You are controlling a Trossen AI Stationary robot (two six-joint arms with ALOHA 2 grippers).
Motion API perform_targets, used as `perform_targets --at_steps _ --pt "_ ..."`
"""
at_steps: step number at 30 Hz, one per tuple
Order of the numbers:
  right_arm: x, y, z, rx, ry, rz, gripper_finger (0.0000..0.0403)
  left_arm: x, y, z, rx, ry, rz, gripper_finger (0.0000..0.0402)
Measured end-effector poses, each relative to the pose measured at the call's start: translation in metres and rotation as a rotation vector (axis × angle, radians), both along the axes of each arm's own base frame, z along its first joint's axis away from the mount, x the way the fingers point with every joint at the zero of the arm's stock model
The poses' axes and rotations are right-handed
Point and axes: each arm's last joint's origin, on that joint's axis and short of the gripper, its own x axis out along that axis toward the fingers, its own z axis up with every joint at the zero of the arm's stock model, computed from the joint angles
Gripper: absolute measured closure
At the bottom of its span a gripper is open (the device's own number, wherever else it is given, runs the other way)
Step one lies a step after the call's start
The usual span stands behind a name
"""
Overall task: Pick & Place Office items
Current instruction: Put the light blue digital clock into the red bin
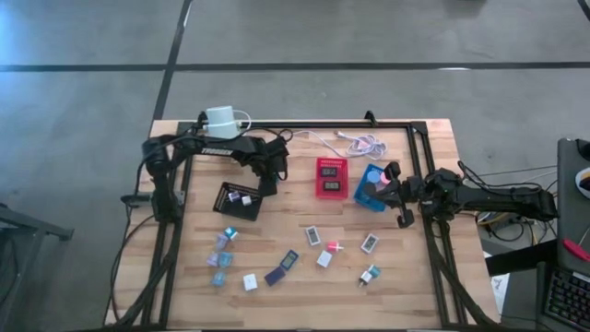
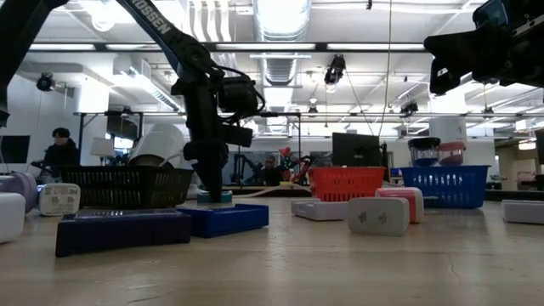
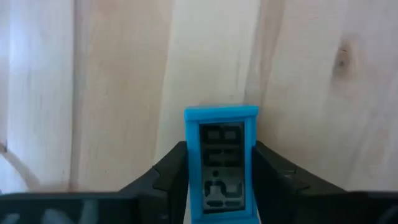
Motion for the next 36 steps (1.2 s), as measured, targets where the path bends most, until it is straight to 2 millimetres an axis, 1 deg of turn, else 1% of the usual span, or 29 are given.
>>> perform_targets --at_steps 2,5,7,10,14,17,18,22,27,31,36 --pt "0.000 0.000 0.000 -0.001 0.000 0.000 0.0394 0.000 -0.001 0.006 -0.018 -0.031 -0.012 0.0265" --pt "0.000 0.000 0.000 -0.010 -0.001 -0.002 0.0394 -0.001 -0.003 0.021 -0.038 -0.094 -0.026 0.0265" --pt "0.000 0.000 0.000 -0.015 -0.002 -0.002 0.0394 -0.003 -0.006 0.033 -0.073 -0.149 -0.046 0.0265" --pt "0.000 0.000 0.000 -0.015 -0.002 -0.002 0.0394 -0.010 -0.013 0.057 -0.139 -0.272 -0.090 0.0265" --pt "0.000 0.000 0.000 -0.015 -0.002 -0.002 0.0394 -0.028 -0.026 0.086 -0.142 -0.481 -0.160 0.0265" --pt "0.000 0.000 0.000 -0.015 -0.002 -0.002 0.0394 -0.049 -0.037 0.102 -0.110 -0.643 -0.185 0.0265" --pt "0.000 0.000 0.000 -0.015 -0.002 -0.002 0.0394 -0.058 -0.041 0.105 -0.103 -0.692 -0.184 0.0265" --pt "0.000 0.000 0.000 -0.015 -0.003 -0.002 0.0394 -0.094 -0.056 0.112 -0.062 -0.901 -0.152 0.0265" --pt "0.000 0.000 0.000 -0.016 -0.004 -0.010 0.0394 -0.137 -0.074 0.110 -0.018 -1.128 -0.143 0.0265" --pt "0.000 -0.001 0.000 -0.009 -0.004 -0.034 0.0394 -0.164 -0.085 0.104 0.003 -1.219 -0.153 0.0265" --pt "0.000 -0.001 0.000 -0.005 -0.004 -0.036 0.0394 -0.186 -0.095 0.092 0.018 -1.325 -0.159 0.0265"
